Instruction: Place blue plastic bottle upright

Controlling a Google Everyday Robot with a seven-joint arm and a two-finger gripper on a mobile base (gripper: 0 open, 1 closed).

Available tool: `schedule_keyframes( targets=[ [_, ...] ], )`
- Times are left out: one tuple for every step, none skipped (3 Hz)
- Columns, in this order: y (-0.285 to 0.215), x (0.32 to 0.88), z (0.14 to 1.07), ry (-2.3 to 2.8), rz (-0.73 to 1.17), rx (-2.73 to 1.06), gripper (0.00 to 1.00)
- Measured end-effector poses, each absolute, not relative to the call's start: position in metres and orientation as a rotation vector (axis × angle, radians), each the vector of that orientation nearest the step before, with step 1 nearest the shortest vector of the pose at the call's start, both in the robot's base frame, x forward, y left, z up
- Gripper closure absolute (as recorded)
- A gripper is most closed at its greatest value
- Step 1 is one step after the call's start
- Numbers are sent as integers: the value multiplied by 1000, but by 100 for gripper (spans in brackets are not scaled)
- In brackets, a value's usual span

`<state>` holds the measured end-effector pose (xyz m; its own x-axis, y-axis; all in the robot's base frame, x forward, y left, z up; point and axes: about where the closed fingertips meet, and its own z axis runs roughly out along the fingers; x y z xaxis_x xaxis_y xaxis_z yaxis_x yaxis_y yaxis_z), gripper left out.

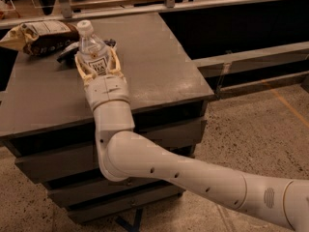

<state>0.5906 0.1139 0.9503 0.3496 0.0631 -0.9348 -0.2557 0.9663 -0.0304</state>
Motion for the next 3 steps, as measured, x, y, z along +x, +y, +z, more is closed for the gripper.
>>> schedule_keyframes(
  targets=[
    [117, 591, 945, 1207, 200, -169, 100],
    [118, 590, 941, 1215, 194, -150, 100],
    [119, 590, 938, 1217, 195, -120, 82]
  ],
)
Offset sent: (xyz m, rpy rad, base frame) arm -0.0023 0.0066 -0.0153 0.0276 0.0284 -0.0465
